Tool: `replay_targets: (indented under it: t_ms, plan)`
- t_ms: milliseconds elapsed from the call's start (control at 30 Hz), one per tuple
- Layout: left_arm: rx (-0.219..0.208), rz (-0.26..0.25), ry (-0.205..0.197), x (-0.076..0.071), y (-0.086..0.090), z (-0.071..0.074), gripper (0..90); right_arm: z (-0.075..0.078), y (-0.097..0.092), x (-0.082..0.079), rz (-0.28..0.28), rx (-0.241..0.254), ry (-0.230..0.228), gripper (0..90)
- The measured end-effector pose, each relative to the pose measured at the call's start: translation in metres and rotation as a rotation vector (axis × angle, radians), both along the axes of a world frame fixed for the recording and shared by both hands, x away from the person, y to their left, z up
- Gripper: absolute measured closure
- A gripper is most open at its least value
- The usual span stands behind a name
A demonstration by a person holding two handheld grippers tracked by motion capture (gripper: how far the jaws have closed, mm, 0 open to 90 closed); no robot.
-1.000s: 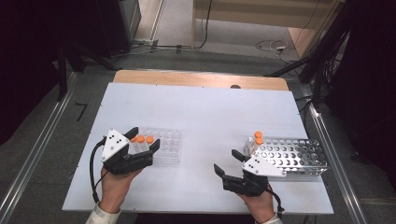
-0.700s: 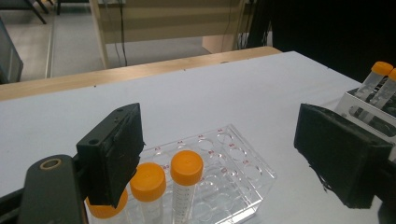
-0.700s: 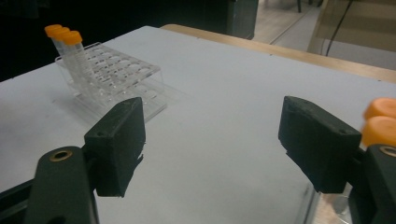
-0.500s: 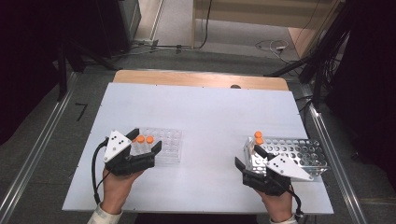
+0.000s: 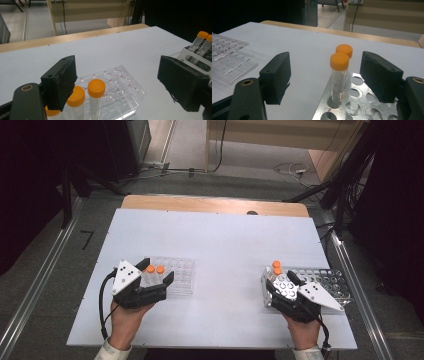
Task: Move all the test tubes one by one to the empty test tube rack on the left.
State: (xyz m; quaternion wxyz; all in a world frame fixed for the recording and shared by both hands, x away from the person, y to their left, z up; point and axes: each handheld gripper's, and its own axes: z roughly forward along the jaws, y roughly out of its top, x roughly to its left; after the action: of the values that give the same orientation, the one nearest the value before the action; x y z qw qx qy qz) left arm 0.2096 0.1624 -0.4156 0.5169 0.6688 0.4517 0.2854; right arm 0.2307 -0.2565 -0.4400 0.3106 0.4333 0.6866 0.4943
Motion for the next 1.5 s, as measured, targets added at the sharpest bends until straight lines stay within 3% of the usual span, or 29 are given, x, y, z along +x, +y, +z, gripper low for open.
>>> replay_targets:
  t_ms: [233, 533, 967, 1500]
  plan:
    - [0.003, -0.007, 0.006, 0.001, -0.002, -0.002, 15.9, -0.016, 0.002, 0.013, -0.058, -0.006, 0.018, 35.0]
    - [-0.004, -0.005, 0.006, 0.000, -0.001, -0.001, 16.0, -0.029, 0.005, 0.020, -0.090, -0.027, 0.044, 53.6]
    - [-0.004, -0.011, 0.014, 0.000, -0.002, -0.002, 16.1, -0.033, 0.004, 0.023, -0.111, -0.026, 0.053, 69.8]
    - [0.002, -0.016, 0.013, 0.000, -0.003, -0.002, 16.1, -0.019, 0.001, 0.018, -0.112, 0.000, 0.007, 71.1]
